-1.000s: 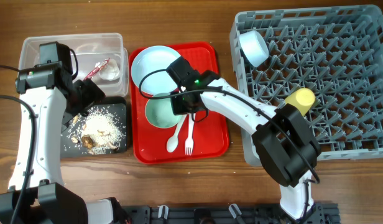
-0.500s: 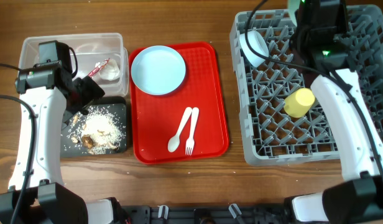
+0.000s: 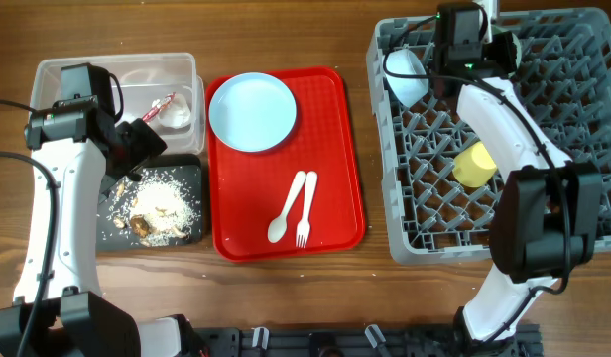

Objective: Sort waste into correct bins and load items into the dishwasher rack
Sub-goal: 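Grasp the green bowl with the right gripper and place it in the rack, then grasp the white fork with the right gripper and lift it, then insert the white fork upright into the dish rack, then grasp the white spoon with the right gripper, then insert the white spoon into the dish rack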

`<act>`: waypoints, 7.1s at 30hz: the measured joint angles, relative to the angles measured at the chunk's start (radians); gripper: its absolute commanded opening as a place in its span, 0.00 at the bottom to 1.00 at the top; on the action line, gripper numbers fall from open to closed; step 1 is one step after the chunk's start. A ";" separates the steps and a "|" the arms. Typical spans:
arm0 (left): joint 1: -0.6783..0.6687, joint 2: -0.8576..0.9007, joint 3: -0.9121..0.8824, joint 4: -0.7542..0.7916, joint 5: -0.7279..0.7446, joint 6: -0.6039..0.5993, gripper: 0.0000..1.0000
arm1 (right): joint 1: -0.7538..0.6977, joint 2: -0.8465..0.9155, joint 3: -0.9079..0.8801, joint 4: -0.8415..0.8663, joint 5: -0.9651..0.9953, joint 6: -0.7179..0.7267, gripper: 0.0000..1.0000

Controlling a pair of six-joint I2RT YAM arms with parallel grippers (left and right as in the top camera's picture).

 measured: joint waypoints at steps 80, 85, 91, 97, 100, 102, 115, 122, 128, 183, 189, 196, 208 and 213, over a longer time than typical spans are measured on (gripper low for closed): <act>0.000 0.000 0.000 0.000 0.000 0.000 1.00 | 0.760 -0.019 -0.262 -0.505 -1.090 1.373 0.23; 0.000 0.000 0.000 0.000 0.000 0.000 1.00 | 0.760 -0.019 -0.262 -0.505 -1.090 1.378 0.22; 0.000 0.000 0.000 0.000 0.000 0.000 1.00 | 0.760 -0.019 -0.262 -0.506 -1.090 1.365 0.21; 0.000 0.000 0.000 -0.001 0.000 0.000 1.00 | 0.661 -0.200 -0.262 -0.591 -1.039 1.162 0.18; 0.000 0.000 0.000 0.000 0.000 0.000 1.00 | 0.558 -0.389 -0.262 -0.661 -0.981 0.998 0.18; 0.000 0.000 0.000 0.000 0.000 0.000 1.00 | 0.464 -0.460 -0.261 -0.712 -0.947 0.892 0.18; 0.000 0.000 0.000 0.000 0.000 0.000 1.00 | 0.198 -0.362 -0.294 -0.729 -0.900 0.548 0.56; 0.000 0.000 0.000 0.000 0.000 0.000 1.00 | 0.198 -0.344 -0.294 -0.728 -0.892 0.542 0.61; 0.000 0.000 0.000 0.000 0.000 0.000 1.00 | 0.198 -0.364 -0.167 -0.752 -0.948 0.542 0.61; 0.000 0.000 0.000 0.001 0.000 0.000 1.00 | 0.774 0.097 -0.095 -0.677 -1.110 1.254 0.32; 0.000 0.000 0.000 0.001 0.000 0.000 1.00 | 0.760 0.082 -0.098 -0.678 -1.081 1.225 0.28; 0.000 0.000 0.000 0.001 0.000 0.000 1.00 | 0.430 -0.352 -0.106 -0.756 -1.011 0.813 0.28; 0.000 0.000 0.000 0.001 0.000 0.000 1.00 | 0.208 -0.380 -0.228 -0.841 -0.959 0.454 0.29; 0.000 0.000 0.000 0.001 0.000 0.000 1.00 | 0.208 -0.380 -0.228 -0.838 -0.954 0.454 0.30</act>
